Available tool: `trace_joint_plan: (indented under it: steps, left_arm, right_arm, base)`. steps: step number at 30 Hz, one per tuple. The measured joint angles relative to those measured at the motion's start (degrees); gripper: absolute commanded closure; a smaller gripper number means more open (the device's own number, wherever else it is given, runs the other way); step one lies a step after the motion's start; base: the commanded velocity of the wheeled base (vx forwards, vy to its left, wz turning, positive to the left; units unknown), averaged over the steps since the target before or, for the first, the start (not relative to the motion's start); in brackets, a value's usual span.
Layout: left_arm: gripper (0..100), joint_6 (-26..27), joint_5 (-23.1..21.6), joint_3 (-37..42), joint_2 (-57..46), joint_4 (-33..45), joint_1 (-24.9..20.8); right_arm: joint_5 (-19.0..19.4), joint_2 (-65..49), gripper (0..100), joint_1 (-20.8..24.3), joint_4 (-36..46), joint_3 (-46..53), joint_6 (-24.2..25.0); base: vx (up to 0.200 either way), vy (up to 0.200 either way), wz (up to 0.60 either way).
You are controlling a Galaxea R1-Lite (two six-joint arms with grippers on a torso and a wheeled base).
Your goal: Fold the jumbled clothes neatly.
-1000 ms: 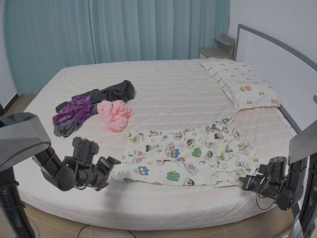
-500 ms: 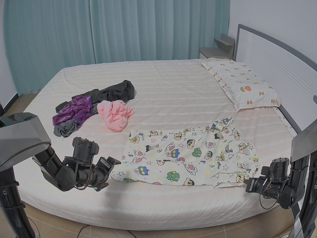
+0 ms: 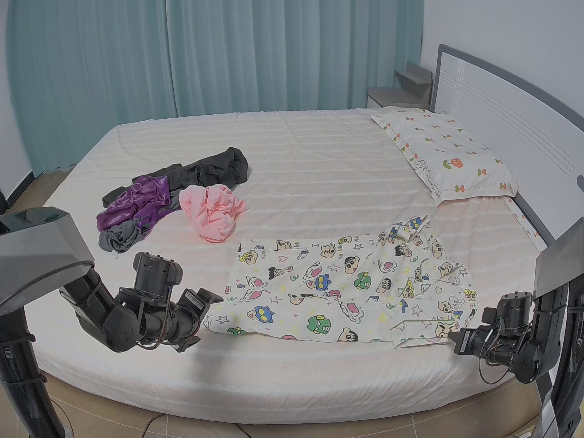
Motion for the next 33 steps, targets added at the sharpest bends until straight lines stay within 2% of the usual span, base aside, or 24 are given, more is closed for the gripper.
trace_joint_plan:
  steps: [8,14,17,21,25,29,33]
  left_arm:
    - [0,-0.09,-0.01,-0.07,0.02,-0.02,0.04]
    - [0,-0.13,-0.11,-0.11,-0.02,0.00,0.06]
    - [0,-0.15,-0.17,-0.11,-0.05,-0.02,0.11]
    - [0,-0.17,-0.91,0.02,-0.09,-0.33,0.11]
    - [0,-0.15,-1.68,0.39,-0.15,-1.76,0.15]
    - [0,-0.11,-2.01,1.35,-0.20,-4.46,0.28]
    - [0,-0.04,-2.15,2.71,-0.28,-7.42,0.32]
  right_arm:
    - [0.00,-3.28,0,-2.38,-1.99,-0.46,-3.00]
    - [0.50,-8.96,0,-1.94,-2.10,-0.52,-2.35]
    - [0.69,-9.98,0,1.04,-2.05,-1.12,1.49]
    - [0.88,-8.66,0,5.73,-2.07,-4.38,10.72]
    - [1.27,-5.24,0,8.20,-2.07,-8.55,17.09]
    - [3.05,-1.16,0,9.07,-2.05,-12.13,20.98]
    - [3.86,3.08,0,9.12,-2.07,-15.18,22.20]
  base:
    - [0.000,0.000,0.00]
    - [0.000,0.000,0.00]
    - [0.000,0.000,0.00]
    - [0.000,0.000,0.00]
    - [0.000,0.000,0.00]
    - [0.000,0.000,0.00]
    - [0.000,0.000,0.00]
